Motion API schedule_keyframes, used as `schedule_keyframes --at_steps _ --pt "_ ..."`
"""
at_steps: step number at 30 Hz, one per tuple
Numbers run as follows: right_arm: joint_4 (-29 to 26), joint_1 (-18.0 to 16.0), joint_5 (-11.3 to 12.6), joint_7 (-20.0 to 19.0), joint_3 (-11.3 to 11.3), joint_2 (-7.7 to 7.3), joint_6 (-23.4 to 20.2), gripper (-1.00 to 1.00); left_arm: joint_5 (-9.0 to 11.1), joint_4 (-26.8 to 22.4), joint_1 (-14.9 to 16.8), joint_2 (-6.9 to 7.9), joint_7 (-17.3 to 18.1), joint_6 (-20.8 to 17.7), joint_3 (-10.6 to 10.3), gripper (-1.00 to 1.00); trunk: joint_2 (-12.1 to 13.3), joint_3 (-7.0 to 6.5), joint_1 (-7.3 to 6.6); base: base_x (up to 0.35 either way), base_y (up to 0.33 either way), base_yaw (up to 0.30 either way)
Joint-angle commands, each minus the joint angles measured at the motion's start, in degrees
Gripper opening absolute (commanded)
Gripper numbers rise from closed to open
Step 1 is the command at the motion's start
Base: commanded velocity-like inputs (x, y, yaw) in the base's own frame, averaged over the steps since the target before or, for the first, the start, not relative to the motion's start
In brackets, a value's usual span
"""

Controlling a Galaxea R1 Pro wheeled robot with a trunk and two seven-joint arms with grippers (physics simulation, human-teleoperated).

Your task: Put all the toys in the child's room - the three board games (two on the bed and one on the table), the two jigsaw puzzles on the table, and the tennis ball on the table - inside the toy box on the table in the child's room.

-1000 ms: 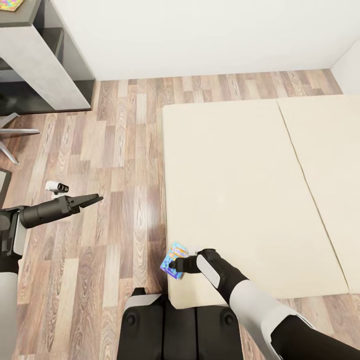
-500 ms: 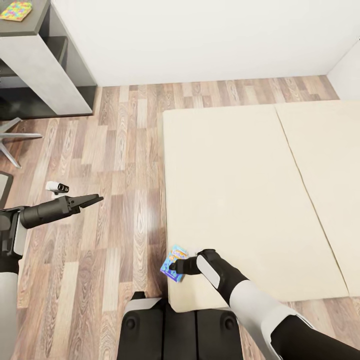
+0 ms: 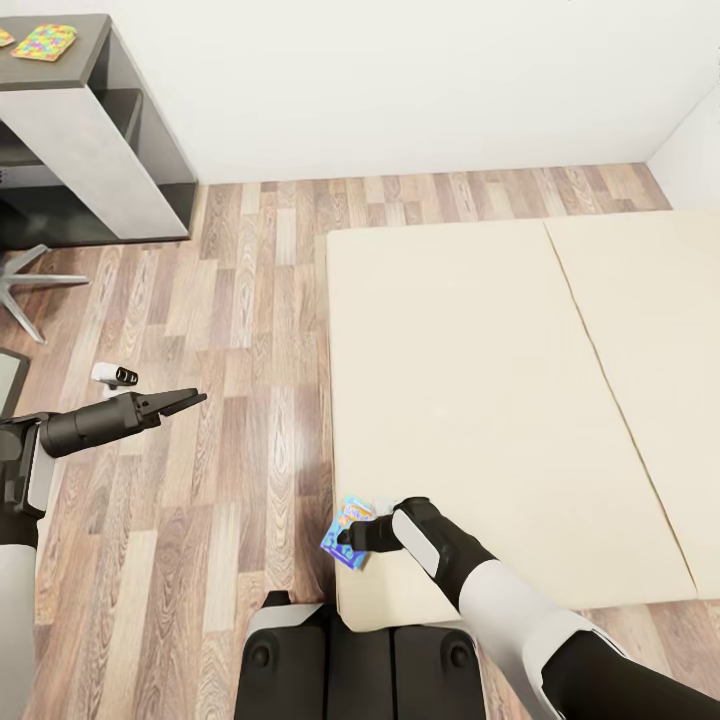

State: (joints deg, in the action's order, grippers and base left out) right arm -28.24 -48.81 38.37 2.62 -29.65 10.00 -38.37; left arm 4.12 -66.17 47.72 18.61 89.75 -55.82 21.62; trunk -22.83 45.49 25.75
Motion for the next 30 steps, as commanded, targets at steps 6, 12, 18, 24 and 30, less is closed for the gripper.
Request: schedule_keyframes --at_steps 6,12,18,24,30 --pt "-0.1 0.0 0.3 0.3 -0.1 0.0 -0.3 1.0 -0.1 0.0 0.0 0.02 0.2 -0.6 0.0 1.0 -0.1 -0.51 0.04 0.0 0.0 0.0" --pt "-0.1 0.0 0.5 0.3 -0.1 0.0 -0.4 1.0 -0.1 0.0 0.0 0.01 0.2 -0.6 0.0 1.0 -0.1 -1.09 0.04 0.0 0.0 0.0" --pt "-0.1 0.0 0.6 0.3 -0.1 0.0 -0.4 1.0 -0.1 0.0 0.0 0.02 0.2 -0.6 0.0 1.0 -0.1 -1.66 0.04 0.0 0.0 0.019" --pt "-0.1 -0.1 1.0 0.3 0.1 0.0 -1.0 1.0 -0.1 0.0 0.0 0.02 0.2 -0.7 0.0 1.0 -0.1 -2.23 0.04 0.0 0.0 0.07" --pt "-0.1 -0.1 1.0 0.2 0.2 0.0 -2.8 1.0 -0.1 0.0 0.0 0.02 0.2 -0.6 0.1 1.0 -0.1 -2.81 0.04 0.0 0.0 0.037"
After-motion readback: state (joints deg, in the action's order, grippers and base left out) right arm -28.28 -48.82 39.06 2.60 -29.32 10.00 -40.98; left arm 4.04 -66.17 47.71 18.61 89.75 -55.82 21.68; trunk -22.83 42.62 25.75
